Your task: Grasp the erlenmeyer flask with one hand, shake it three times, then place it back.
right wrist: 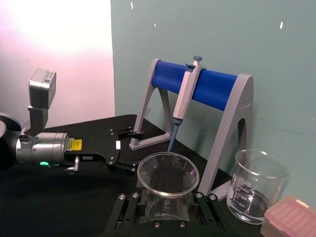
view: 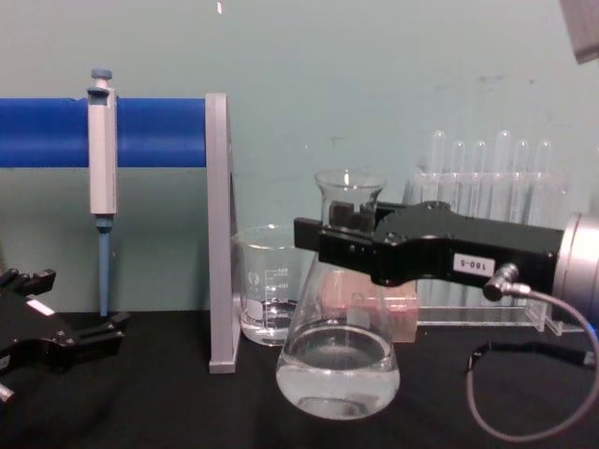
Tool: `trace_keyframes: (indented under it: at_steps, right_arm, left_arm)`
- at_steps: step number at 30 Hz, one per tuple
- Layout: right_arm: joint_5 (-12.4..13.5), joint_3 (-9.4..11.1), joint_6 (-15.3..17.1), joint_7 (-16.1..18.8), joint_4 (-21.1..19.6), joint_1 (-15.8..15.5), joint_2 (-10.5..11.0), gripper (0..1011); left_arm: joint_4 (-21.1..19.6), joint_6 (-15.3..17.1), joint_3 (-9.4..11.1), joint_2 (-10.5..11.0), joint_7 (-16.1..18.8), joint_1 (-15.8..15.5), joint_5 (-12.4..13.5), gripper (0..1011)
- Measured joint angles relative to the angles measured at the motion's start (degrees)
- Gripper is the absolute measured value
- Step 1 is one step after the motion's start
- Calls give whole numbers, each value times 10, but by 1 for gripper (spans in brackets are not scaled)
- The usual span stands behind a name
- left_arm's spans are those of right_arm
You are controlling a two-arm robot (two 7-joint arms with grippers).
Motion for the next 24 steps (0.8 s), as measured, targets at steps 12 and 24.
trace_keyframes:
  at_steps: [12,24]
  right_arm:
    - [-2,-8,-15,9,38,7,-11,457]
    - [-14,-14,-33,15,69,10,-19,457]
  left_arm:
    - [0,0,0,0,0,0,0,1001]
    - [0,0,0,0,0,0,0,1000]
